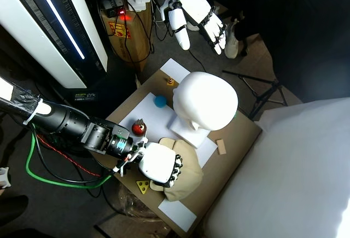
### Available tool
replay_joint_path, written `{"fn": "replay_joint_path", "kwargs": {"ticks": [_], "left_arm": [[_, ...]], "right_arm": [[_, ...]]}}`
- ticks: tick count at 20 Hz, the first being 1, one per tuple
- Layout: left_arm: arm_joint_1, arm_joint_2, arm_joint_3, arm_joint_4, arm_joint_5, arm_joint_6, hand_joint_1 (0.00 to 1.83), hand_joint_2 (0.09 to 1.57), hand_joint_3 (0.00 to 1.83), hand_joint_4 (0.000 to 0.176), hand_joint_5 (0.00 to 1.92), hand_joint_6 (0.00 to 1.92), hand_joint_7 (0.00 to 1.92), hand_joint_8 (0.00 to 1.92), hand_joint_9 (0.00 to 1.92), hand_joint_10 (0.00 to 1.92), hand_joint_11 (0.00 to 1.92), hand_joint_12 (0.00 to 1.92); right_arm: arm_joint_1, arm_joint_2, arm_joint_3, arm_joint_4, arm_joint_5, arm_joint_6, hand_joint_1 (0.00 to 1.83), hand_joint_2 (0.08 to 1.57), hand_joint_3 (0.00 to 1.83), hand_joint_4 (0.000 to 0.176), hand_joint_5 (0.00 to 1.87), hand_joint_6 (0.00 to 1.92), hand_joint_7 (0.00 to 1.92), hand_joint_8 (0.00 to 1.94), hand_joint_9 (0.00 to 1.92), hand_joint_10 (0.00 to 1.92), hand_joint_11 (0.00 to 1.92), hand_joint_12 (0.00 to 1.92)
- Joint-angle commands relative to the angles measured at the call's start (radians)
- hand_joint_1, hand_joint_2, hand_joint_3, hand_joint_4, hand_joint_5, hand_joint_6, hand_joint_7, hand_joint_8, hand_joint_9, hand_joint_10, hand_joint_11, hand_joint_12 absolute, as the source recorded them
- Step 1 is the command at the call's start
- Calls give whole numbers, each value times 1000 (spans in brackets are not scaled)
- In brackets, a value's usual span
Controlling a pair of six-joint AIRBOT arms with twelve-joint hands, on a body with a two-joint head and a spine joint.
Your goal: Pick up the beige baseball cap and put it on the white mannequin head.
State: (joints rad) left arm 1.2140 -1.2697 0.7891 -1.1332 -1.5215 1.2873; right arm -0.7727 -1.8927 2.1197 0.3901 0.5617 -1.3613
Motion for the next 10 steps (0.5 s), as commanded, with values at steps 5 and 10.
{"fn": "replay_joint_path", "kwargs": {"ticks": [5, 10], "left_arm": [[-4, -3, -2, 56, -115, -9, 0, 1135, 0, 69, 172, 2, 155, 1, 144, 0, 0, 490], [-2, -4, -4, 54, -117, -13, 0, 1136, 1, 70, 178, 2, 147, 1, 143, 0, 0, 470]], "right_arm": [[11, 7, 8, -31, 283, -4, 1369, 1141, 0, 0, 891, 973, 913, 1012, 890, 1414, 909, 1439], [8, 11, -2, -37, 425, -24, 1369, 1142, 0, 0, 884, 964, 912, 1023, 891, 1415, 914, 1428]]}}
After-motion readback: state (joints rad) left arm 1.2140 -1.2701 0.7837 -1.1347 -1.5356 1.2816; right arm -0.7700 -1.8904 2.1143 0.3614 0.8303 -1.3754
